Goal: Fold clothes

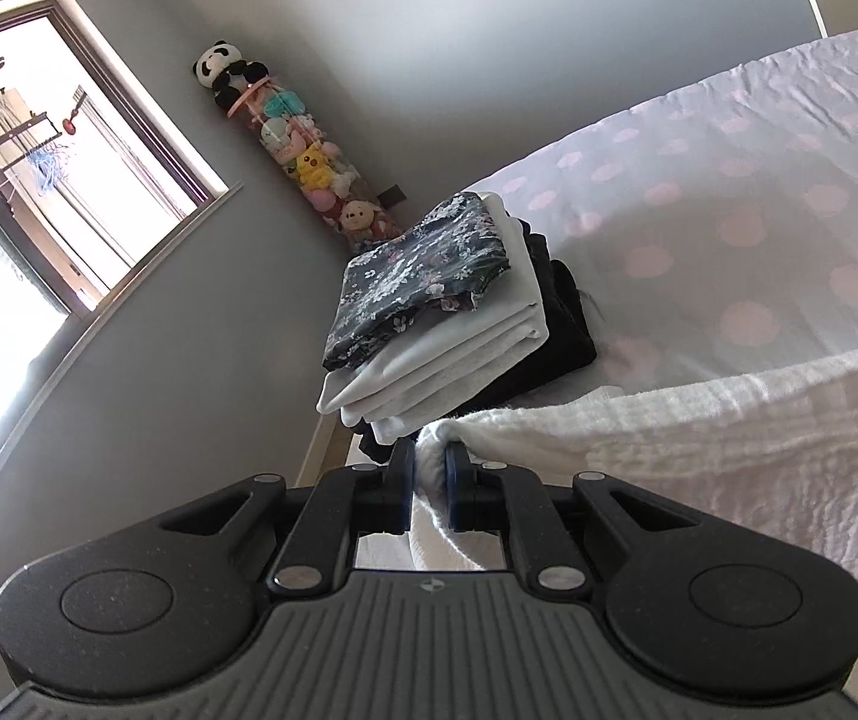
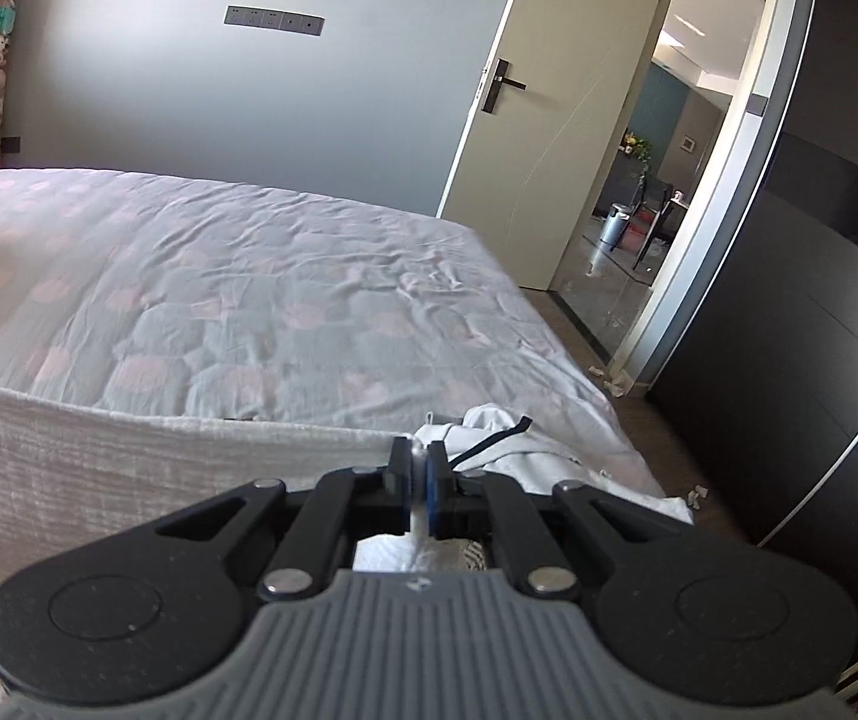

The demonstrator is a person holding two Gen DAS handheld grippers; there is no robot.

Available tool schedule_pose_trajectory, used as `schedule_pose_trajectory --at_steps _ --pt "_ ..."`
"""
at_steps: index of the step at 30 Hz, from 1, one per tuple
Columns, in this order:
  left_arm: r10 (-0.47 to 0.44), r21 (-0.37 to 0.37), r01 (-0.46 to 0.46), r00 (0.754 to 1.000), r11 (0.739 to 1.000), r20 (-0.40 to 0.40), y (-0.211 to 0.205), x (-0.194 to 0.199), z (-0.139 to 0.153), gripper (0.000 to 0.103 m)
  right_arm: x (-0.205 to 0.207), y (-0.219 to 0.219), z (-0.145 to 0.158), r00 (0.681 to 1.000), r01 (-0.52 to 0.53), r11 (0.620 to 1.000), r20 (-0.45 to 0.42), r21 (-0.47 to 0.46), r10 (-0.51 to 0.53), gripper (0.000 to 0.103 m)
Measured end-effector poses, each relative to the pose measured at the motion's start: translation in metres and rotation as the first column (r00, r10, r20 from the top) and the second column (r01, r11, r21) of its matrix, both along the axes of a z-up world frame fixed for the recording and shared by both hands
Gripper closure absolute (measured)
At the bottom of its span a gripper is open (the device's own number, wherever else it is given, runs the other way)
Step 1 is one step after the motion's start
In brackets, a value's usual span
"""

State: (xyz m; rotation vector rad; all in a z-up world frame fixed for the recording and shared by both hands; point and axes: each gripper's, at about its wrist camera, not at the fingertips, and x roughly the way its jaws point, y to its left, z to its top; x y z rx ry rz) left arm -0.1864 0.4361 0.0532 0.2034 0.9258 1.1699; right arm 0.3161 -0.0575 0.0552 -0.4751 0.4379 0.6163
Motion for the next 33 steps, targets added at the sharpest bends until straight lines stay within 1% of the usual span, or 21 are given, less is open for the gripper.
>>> schedule_pose_trajectory --at_steps 5,8,15,19,23,25,27,29,30,31,32,33 --pt "-0.007 -0.024 0.006 0.998 1.0 -0.066 0.03 0.039 -0.026 0.091 0.024 0.036 -0.02 0.999 0.037 0.998 0.008 -0.048 -0.036 0.098" --pt "-0.012 -0.038 0.008 0.994 0.999 -0.105 0.049 0.062 -0.042 0.091 0.047 0.068 -0.036 0.999 0.049 0.995 0.019 -0.091 -0.047 0.098" --pt "-0.013 -0.051 0.005 0.985 0.999 -0.17 0.11 0.132 -0.079 0.091 0.115 0.163 -0.072 0.996 0.08 0.982 0.061 -0.169 -0.071 0.098" --pt "-0.022 -0.071 0.008 0.978 0.997 -0.208 0.142 0.167 -0.111 0.091 0.154 0.219 -0.095 0.993 0.102 0.973 0.082 -0.204 -0.087 0.098" --pt "-0.045 -0.113 0.017 0.968 0.993 -0.248 0.161 0.189 -0.15 0.091 0.181 0.262 -0.126 0.992 0.114 0.963 0.079 -0.246 -0.097 0.098" --pt "-0.06 -0.143 0.024 0.966 0.989 -0.25 0.168 0.193 -0.167 0.089 0.188 0.272 -0.14 0.993 0.117 0.959 0.064 -0.26 -0.103 0.098" --pt "-0.072 -0.165 0.031 0.965 0.986 -0.25 0.172 0.195 -0.179 0.087 0.194 0.281 -0.154 0.993 0.119 0.955 0.047 -0.273 -0.11 0.098" --pt "-0.084 -0.18 0.042 0.969 0.983 -0.231 0.175 0.195 -0.184 0.083 0.2 0.29 -0.169 0.993 0.121 0.951 0.03 -0.286 -0.117 0.097" --pt "-0.085 -0.182 0.044 0.971 0.982 -0.223 0.176 0.193 -0.185 0.082 0.201 0.293 -0.174 0.992 0.124 0.949 0.02 -0.289 -0.123 0.096" --pt "-0.093 -0.192 0.052 0.973 0.98 -0.21 0.176 0.191 -0.183 0.08 0.202 0.294 -0.177 0.991 0.128 0.949 0.009 -0.288 -0.131 0.093" --pt "-0.1 -0.203 0.06 0.975 0.977 -0.197 0.176 0.189 -0.182 0.077 0.203 0.294 -0.179 0.99 0.135 0.95 -0.004 -0.283 -0.142 0.09" --pt "-0.105 -0.208 0.064 0.976 0.976 -0.191 0.174 0.186 -0.178 0.073 0.203 0.292 -0.179 0.988 0.143 0.951 -0.018 -0.275 -0.154 0.076"
